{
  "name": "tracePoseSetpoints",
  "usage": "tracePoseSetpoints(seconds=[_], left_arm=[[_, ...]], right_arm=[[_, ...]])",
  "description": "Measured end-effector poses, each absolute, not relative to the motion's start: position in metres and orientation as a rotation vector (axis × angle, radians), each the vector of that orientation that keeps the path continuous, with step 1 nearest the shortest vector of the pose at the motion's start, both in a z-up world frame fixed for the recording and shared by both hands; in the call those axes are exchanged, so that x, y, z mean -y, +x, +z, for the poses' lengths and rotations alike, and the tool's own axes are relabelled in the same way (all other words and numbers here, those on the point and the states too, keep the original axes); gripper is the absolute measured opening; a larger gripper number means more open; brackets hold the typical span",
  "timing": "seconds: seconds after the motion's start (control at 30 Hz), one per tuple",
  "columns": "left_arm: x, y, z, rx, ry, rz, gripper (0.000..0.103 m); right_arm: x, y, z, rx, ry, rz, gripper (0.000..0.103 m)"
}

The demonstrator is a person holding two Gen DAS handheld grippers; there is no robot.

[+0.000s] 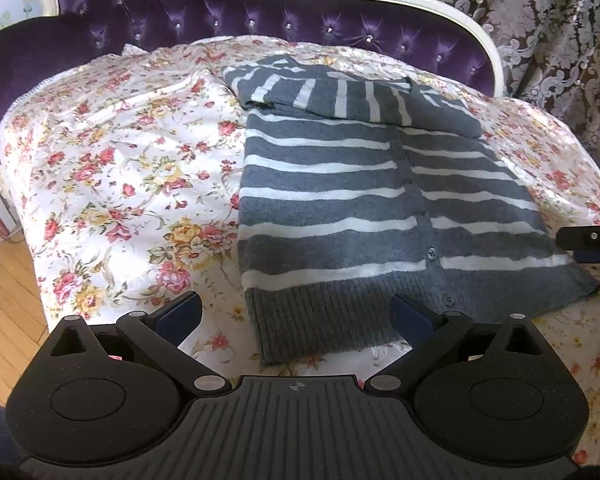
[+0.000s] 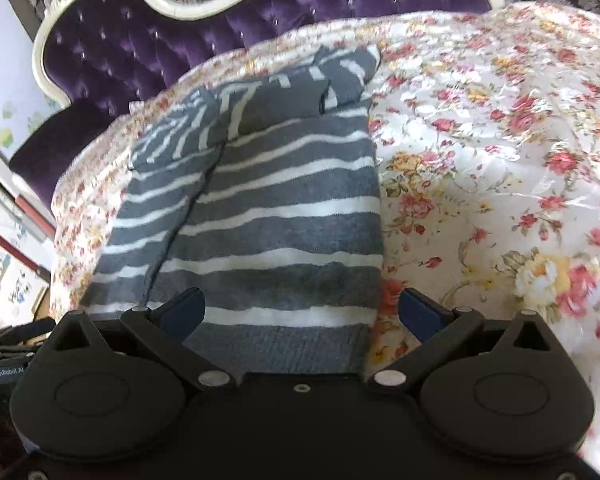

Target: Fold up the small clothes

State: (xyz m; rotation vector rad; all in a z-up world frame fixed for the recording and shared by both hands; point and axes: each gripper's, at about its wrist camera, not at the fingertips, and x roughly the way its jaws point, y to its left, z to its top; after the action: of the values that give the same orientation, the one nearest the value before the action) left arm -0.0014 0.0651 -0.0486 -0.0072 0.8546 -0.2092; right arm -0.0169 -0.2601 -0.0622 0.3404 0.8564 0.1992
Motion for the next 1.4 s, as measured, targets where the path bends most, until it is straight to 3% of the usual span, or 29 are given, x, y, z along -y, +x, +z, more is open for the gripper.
tracePoseSetpoints(seconds=[0.3, 0.4, 0.87, 1.4], left_arm=[[-0.069, 0.013, -0.058, -0.915, -0.068, -0.274, 0.100], [-0.068, 0.013, -0.060, -0.932, -0.088, -0.319, 0.085], [-0.058, 0.018, -0.059, -0.947, -0.065, -0.306, 0.085], [-0.040, 0.016, -0.060, -0.938, -0.001, -0.216, 0.088]], right_arm=[[0.272, -0.006, -0.070, -0.931, 0.397, 0.240, 0.102], [0.274, -0.010, -0.068, -0.936, 0.428, 0.280, 0.102], [0.272, -0.027, -0.061, -0.905, 0.557, 0.354, 0.102], [0.260, -0.029, -0.067, -0.897, 0.509, 0.324, 0.102]])
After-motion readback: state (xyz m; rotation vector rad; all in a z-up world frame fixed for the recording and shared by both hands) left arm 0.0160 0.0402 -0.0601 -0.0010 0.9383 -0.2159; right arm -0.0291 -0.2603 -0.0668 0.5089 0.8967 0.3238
